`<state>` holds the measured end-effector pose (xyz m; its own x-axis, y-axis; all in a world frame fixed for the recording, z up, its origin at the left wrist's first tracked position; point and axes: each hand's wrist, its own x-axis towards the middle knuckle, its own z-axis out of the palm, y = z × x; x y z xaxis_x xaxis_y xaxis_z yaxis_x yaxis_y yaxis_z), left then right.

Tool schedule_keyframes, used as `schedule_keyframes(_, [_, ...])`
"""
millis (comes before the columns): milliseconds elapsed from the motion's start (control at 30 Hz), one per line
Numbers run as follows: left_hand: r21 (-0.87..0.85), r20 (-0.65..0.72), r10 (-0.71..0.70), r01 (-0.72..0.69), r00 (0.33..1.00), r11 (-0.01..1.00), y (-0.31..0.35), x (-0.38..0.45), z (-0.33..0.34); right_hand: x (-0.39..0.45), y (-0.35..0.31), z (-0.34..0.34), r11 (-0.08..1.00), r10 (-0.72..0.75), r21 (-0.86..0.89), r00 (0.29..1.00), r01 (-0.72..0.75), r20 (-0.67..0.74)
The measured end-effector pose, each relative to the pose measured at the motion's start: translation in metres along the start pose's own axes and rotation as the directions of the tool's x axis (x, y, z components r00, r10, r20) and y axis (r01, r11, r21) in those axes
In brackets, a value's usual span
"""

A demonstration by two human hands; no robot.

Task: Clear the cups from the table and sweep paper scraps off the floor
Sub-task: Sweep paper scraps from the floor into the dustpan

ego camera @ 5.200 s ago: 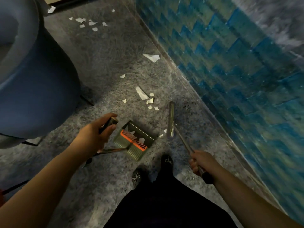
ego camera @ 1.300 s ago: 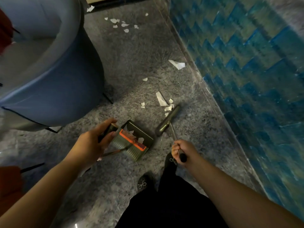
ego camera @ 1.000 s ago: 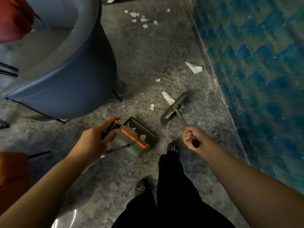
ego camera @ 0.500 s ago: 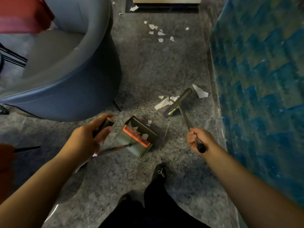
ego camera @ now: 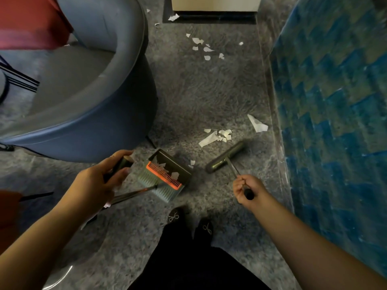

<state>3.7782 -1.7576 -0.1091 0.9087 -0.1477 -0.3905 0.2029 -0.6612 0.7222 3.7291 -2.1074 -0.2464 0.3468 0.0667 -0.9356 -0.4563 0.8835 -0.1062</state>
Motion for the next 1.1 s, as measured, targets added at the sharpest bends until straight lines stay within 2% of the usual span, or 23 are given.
schedule_keyframes(133, [0.047, -0.001, -0.017, 0.017, 1.000, 0.999, -0.004, 0.011, -0.010, 0.021, -0.016, 0.026, 0.994, 0.008, -0.108, 1.000, -0.007, 0.008])
schedule_keyframes(233, [0.073, -0.015, 0.000, 0.001, 1.000, 0.997, -0.005, 0.016, -0.022, 0.025, -0.022, 0.046, 0.965, -0.041, -0.261, 0.999, 0.032, -0.030])
schedule_keyframes(433, [0.054, -0.007, 0.026, -0.026, 1.000, 0.998, -0.010, 0.016, -0.047, -0.005, 0.003, 0.043, 0.802, -0.128, -0.595, 0.988, 0.050, -0.089])
schedule_keyframes(700, [-0.011, -0.011, 0.043, -0.043, 0.999, 0.999, -0.026, 0.015, -0.076, -0.014, 0.049, 0.036, 0.764, -0.013, -0.643, 0.994, -0.057, -0.104])
schedule_keyframes(833, [0.039, 0.031, 0.034, -0.035, 0.999, 0.999, -0.026, 0.021, -0.074, 0.003, 0.062, 0.050, 0.667, 0.016, -0.737, 0.991, -0.108, -0.130])
schedule_keyframes(1100, [0.089, -0.027, -0.031, 0.033, 0.999, 0.995, -0.014, 0.043, -0.058, 0.029, 0.012, 0.067, 0.600, 0.047, -0.784, 0.985, -0.159, -0.164])
